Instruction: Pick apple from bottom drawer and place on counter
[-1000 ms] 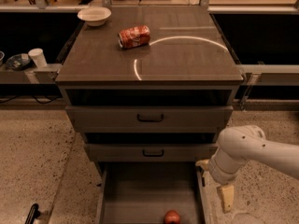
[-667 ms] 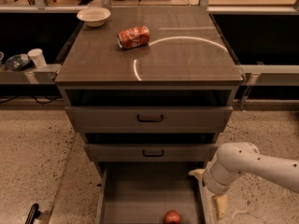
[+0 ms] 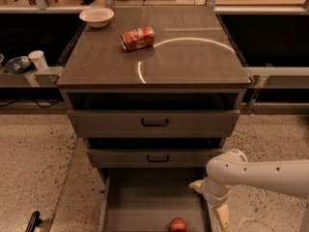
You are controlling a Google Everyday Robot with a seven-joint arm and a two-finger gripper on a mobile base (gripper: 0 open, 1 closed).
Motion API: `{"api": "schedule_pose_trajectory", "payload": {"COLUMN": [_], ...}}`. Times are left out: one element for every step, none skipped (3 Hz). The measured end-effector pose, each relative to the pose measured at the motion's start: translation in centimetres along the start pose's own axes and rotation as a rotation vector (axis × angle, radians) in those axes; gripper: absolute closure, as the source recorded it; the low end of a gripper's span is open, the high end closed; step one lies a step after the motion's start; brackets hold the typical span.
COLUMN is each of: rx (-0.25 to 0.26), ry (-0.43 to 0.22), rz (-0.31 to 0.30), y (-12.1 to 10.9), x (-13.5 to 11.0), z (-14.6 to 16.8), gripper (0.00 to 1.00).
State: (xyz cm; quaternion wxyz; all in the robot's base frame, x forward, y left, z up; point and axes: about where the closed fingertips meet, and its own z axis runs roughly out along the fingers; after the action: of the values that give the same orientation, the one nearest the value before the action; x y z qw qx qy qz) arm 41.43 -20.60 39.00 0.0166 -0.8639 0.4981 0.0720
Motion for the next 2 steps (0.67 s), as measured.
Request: {"api": "schedule_pose_trajectory", "payload": {"rx": [0.045,0.160], "ry": [-0.065,-0.199], "rz": [0.101,0.125], "y": [-0.5,-2.3], "x": [-0.5,-0.8], "z": [0.5,2.4], "gripper": [0.00,0.00]}}
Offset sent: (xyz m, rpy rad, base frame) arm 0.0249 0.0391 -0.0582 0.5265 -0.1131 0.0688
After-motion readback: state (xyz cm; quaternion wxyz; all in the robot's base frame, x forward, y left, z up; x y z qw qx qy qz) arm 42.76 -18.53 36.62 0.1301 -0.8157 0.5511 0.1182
